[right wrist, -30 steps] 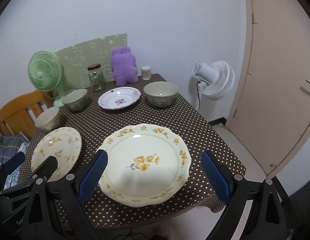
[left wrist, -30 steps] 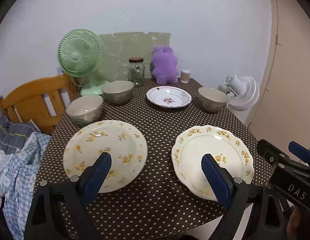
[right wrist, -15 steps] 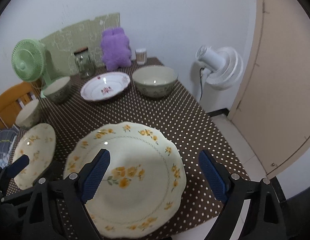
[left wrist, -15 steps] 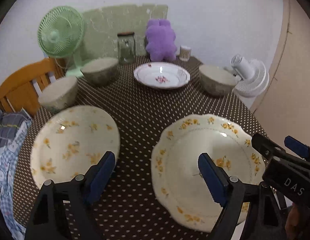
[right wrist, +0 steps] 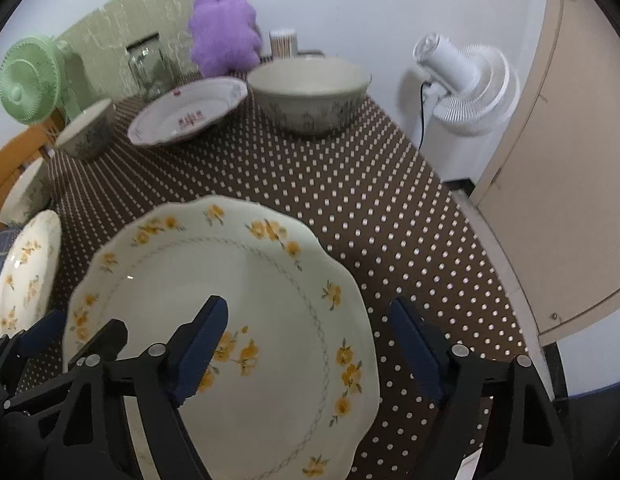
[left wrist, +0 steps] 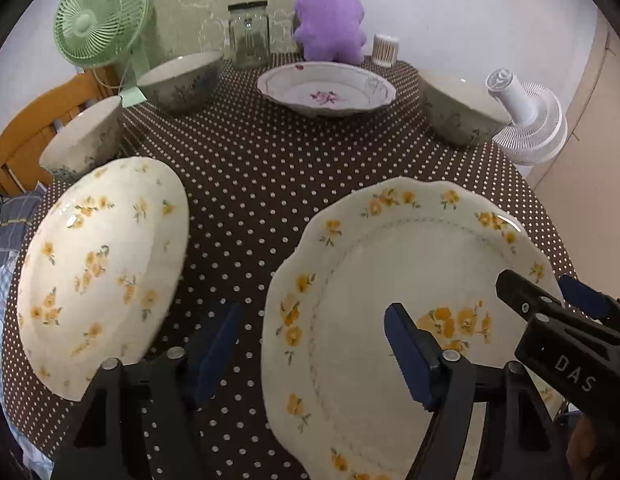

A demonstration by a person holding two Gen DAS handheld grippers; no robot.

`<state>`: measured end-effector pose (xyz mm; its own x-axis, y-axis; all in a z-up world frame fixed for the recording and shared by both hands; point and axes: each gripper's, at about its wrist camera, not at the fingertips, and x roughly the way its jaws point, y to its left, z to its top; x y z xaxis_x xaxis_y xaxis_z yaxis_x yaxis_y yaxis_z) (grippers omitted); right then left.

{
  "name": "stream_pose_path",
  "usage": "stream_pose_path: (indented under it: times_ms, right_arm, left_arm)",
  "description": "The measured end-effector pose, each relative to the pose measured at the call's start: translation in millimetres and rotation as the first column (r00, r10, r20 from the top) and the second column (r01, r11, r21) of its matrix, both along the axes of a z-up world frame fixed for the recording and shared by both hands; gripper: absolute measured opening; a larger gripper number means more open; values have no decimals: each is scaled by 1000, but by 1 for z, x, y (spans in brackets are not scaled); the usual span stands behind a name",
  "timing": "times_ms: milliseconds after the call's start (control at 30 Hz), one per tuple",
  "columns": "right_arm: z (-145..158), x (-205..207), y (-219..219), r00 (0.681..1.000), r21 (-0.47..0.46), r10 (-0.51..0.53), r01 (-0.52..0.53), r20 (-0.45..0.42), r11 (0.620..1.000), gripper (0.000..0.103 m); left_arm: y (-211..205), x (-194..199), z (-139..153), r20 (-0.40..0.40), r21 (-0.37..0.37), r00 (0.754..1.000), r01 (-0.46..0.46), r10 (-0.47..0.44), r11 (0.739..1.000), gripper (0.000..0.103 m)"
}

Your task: Organize plates and bowls

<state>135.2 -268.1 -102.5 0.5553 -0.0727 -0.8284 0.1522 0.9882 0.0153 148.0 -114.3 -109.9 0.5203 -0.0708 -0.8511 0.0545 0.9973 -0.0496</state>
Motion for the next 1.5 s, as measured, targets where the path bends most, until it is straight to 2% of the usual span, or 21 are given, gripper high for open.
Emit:
stream_pose_path:
  times_ms: [267,533,867,1033,1167,1267,1300,1333,1433,1500]
  right_arm:
    - [-17,14,-2,996,12,3,-2,-84,1000,66]
    - [-17,23,-1,993,20,17,-15,-114,1000,63]
    - [-12,46,9,992,34,58,-54,-110,998,63]
    - [-14,58,10,991,43,66,-62,-114,997,63]
    - [-15,62,9,990,49,78,-72,-114,996,63]
    - [-16,65,11,988,37,86,-81,-131,996,63]
    - [-15,65,11,988,33,88,-84,-128,996,64]
    - [-13,65,12,989,22,90,-88,-117,996,67]
    - [-5,64,10,992,3,88,-88,-86,996,81]
    - [-1,64,7,993,14,90,-89,-73,996,83]
  left_arm:
    - [-9,8,-6,-34,-7,999,32,-33,999,65]
    - [-7,21,-4,-42,14,999,11,-10,1000,65]
    - [4,45,-2,-42,33,997,-64,65,997,65]
    - [4,54,-2,-37,37,997,-73,74,997,65]
    - [5,56,-6,-62,46,993,-93,95,995,65]
    - [6,54,-4,-64,45,992,-102,105,994,70]
    - [6,52,-2,-55,53,992,-113,116,992,78]
    - [7,51,1,-46,59,991,-121,124,991,80]
    - [11,46,9,-24,66,988,-149,151,987,82]
    - [15,42,13,-21,64,986,-164,166,984,85]
